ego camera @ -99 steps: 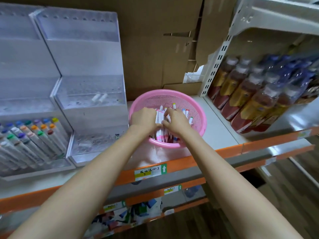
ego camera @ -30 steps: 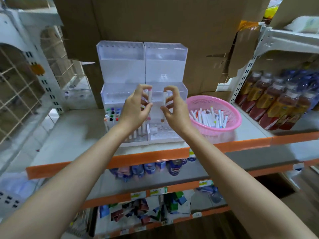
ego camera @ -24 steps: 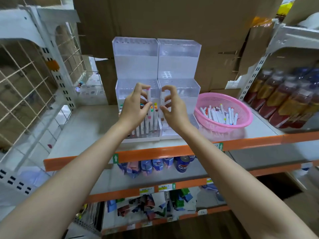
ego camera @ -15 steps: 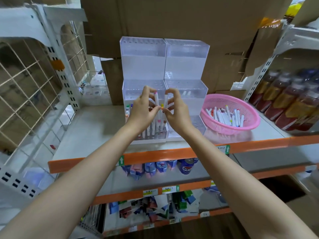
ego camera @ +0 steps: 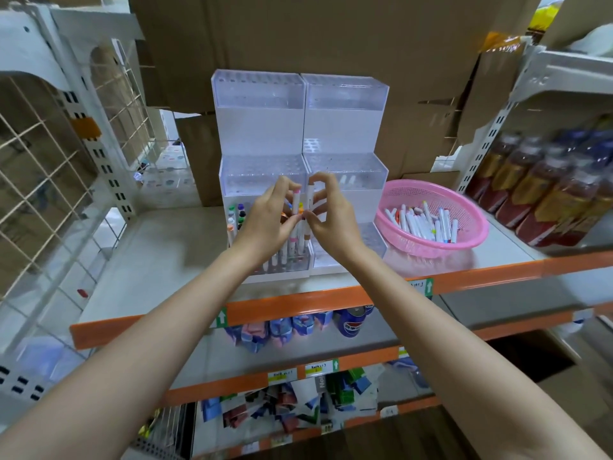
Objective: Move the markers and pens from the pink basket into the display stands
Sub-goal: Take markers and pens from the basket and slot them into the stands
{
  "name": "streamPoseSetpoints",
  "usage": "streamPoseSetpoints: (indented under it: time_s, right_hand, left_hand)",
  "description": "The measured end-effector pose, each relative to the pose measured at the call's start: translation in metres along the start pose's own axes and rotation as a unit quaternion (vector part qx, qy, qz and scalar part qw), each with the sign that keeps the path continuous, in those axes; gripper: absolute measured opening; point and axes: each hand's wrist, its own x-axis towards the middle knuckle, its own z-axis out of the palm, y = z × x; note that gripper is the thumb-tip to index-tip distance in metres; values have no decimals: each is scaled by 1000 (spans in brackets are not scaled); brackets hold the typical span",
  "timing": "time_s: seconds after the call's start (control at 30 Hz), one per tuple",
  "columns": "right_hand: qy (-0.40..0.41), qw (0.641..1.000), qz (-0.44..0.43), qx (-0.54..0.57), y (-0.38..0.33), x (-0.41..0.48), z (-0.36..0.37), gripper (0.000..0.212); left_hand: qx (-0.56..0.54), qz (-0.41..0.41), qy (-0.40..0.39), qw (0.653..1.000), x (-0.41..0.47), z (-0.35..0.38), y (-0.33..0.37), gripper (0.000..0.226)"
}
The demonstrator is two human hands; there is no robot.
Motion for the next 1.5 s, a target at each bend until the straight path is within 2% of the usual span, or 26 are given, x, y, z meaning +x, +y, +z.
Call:
streamPoseSetpoints:
  time_s: [0.3,0.57,0.83,1.03,1.23,1.5]
  right_hand:
    - [7,1000,0,-14,2,-4,4,46]
    - [8,1000,-3,-20,3,-7,8,46]
    - [14,999,1,-32,1,-7,8,45]
    - [13,999,7,-49,2,-8,11,45]
    - [15,999,10,-32,1,-9,11,43]
    - [15,1000,8,-21,-1,-12,10,44]
  left_hand:
    - [5,-22,12,1000,-6,3,-7,41]
    - [32,6,-13,999,-10,9,-10,35]
    - [19,-14,5,1000,-4,2,-6,22]
    - [44,19,17,999,-11,2,-10,24]
    - [66,10,-23,998,-14,3,-15,22]
    - [109,24,-32,993,-19,7,-18,21]
